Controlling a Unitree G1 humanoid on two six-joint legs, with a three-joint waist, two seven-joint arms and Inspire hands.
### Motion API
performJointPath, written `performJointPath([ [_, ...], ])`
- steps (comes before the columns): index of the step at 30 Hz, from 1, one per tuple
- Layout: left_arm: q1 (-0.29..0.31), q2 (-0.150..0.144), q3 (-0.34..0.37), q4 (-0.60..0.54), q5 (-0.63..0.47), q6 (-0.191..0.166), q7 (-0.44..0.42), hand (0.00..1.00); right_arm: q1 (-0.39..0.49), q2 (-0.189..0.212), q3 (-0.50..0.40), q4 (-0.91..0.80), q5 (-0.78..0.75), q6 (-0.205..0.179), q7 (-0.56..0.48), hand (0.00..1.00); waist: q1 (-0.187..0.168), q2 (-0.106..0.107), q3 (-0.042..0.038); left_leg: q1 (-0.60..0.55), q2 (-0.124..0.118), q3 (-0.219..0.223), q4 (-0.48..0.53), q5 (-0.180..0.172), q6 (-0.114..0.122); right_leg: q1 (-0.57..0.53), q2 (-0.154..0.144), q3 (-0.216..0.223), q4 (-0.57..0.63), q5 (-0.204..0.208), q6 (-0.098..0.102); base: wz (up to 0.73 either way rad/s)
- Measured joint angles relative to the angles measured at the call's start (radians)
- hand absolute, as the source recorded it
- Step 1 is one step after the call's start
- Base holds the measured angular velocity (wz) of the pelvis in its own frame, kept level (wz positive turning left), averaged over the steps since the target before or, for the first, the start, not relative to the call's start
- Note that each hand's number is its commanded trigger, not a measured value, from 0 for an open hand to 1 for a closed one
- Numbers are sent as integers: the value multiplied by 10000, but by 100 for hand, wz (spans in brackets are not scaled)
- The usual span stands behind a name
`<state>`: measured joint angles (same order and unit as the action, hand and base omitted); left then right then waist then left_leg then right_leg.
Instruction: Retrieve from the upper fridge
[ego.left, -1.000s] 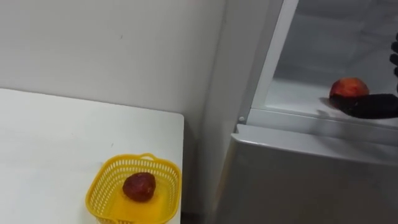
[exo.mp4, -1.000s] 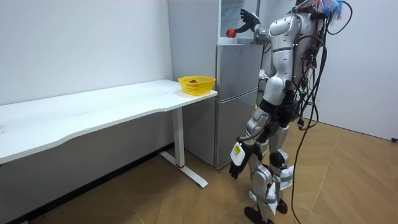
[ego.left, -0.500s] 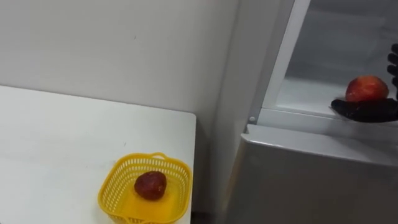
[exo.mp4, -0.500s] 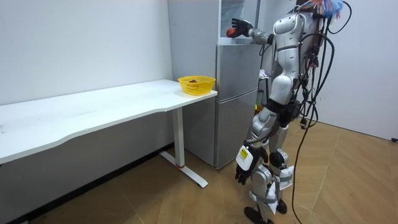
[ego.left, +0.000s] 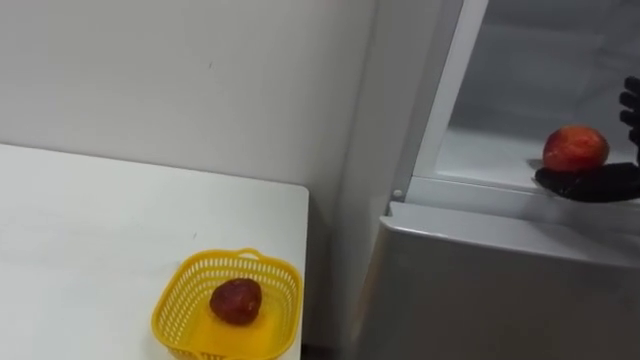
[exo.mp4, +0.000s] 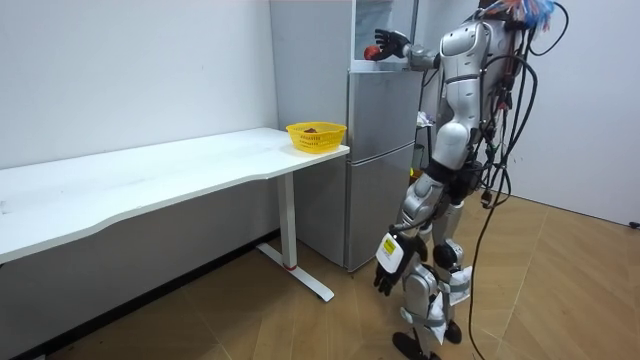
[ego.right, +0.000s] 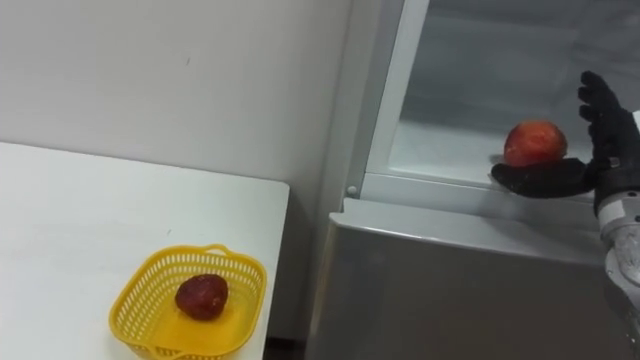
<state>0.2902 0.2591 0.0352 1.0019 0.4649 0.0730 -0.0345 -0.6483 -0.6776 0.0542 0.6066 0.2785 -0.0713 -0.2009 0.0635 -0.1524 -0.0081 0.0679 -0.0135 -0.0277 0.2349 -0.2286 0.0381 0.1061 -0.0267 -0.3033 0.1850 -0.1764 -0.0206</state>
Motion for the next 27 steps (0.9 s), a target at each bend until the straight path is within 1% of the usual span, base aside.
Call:
performJointPath([
  [5, 28, 50, 1, -2, 27, 27, 44, 0, -2, 0, 42, 289, 6, 1, 351, 0, -7, 27, 45, 94, 0, -13, -14, -1, -1, 155, -2, -10, 4, 0, 0, 0],
  [12, 82, 75, 1, -2, -1, 88, 21, 0, -4, -1, 39, 681, 75, 4, 937, 0, -17, -23, 51, 97, -1, -20, -59, -4, -3, 162, 4, 3, 18, 0, 0, 0],
  [18, 116, 90, 2, -6, -1, 91, -12, 0, -110, -4, 34, 914, 99, 9, 1396, 0, -43, -110, 53, 97, -3, -20, -59, -4, -3, 170, 10, 2, 14, 0, 0, 0],
  [19, 116, 99, 2, -11, 0, 91, -44, 0, -185, -4, 35, 1000, 99, 34, 1498, 0, -50, -117, 69, 97, -3, -20, -58, -4, -3, 170, 19, 1, 14, 0, 0, 0],
  [20, 115, 111, 2, -12, 0, 91, -89, 0, -209, -6, 35, 1030, 99, 76, 1566, 0, -52, -128, 70, 97, -2, -20, -58, -4, -3, 169, 20, 1, 14, 0, 0, 0],
  [23, 91, 168, 0, -15, -1, 91, -194, 0, -214, -6, 35, 1202, 110, 78, 1787, 0, -58, -206, 35, 104, 2, -19, -58, -4, -3, 171, 17, 2, 14, 0, 0, 0],
  [27, 90, 286, -8, -6, -5, 95, -236, 0, -224, -6, 36, 1310, 153, 87, 2055, 0, -51, -290, 32, 113, 0, -16, -59, -4, -3, 182, 8, 1, 18, 0, 0, 0],
])
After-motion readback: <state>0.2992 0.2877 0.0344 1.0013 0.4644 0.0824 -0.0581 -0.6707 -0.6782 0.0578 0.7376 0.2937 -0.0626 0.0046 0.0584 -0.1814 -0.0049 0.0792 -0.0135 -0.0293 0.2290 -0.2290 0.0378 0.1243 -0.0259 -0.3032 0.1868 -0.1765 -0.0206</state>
